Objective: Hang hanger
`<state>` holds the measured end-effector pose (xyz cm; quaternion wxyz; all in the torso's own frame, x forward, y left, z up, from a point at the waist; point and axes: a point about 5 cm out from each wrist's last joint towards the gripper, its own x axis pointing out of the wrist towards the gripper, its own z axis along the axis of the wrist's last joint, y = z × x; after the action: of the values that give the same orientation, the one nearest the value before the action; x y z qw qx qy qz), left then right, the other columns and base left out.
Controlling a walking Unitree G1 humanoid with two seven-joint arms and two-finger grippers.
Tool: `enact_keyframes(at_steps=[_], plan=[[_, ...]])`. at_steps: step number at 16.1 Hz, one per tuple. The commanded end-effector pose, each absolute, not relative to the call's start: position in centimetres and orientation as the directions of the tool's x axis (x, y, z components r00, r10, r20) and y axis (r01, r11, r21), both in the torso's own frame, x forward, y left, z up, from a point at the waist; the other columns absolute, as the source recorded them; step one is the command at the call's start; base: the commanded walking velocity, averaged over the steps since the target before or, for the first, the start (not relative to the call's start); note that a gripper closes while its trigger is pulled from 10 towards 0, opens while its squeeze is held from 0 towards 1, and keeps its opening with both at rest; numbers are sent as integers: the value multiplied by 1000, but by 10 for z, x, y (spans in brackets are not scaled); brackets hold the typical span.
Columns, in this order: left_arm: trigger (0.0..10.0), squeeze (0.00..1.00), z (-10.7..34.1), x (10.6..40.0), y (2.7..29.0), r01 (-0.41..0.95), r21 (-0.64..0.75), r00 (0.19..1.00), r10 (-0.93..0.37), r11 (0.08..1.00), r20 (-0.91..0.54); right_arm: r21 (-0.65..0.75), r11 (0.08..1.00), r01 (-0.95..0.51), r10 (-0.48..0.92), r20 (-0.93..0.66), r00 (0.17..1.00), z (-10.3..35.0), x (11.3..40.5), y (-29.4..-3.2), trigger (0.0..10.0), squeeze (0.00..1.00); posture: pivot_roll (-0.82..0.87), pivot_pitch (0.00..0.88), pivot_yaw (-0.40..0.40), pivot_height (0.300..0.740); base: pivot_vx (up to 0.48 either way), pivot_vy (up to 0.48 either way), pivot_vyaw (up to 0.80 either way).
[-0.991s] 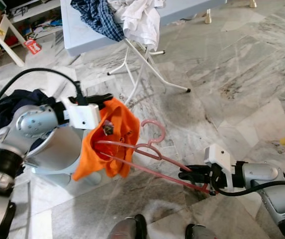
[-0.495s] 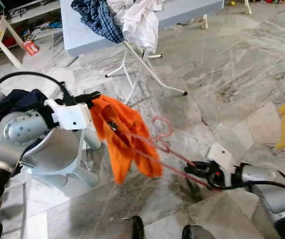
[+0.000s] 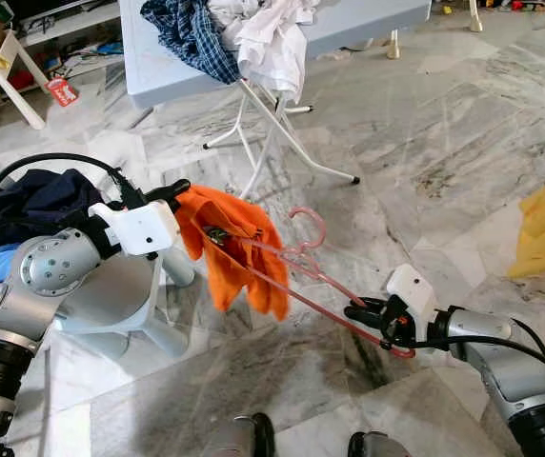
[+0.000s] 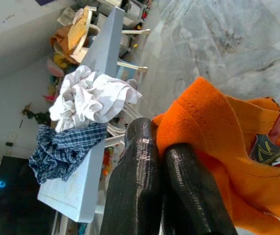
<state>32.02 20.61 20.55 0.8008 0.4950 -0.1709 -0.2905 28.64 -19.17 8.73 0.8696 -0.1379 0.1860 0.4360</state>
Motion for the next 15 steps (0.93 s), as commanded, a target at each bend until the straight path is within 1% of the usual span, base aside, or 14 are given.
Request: enact_keyframes(at_steps=[1,9,10,11,12,13,15], plan=[[10000,0,214,319,214,262,899,788,-616,351,11,-72,593,-802,705,-436,560,88,287,-193,10000,0,84,163,122,740,0,0,0],[10000,0,214,319,214,262,899,788,-616,351,11,-72,593,-802,705,-436,560,88,287,-193,10000,0,84,163,122,740,0,0,0],[10000,0,212,316,212,266,889,804,-595,373,9,-69,600,-797,700,-437,565,87,287,-191,10000,0,83,163,122,740,0,0,0],[10000,0,153,332,217,313,691,930,-357,651,-85,-55,538,-841,752,-420,509,95,277,-187,10000,0,11,120,146,740,0,0,0],[10000,0,134,334,214,316,631,944,-298,709,-139,-55,514,-856,769,-412,488,98,274,-185,10000,0,12,119,142,740,0,0,0],[10000,0,124,335,209,321,606,946,-281,728,-162,-48,499,-865,789,-388,476,103,274,-181,10000,0,15,118,140,740,0,0,0],[10000,0,123,338,213,312,624,949,-262,716,-174,-34,489,-872,808,-357,468,110,276,-180,10000,0,17,117,139,740,0,0,0]])
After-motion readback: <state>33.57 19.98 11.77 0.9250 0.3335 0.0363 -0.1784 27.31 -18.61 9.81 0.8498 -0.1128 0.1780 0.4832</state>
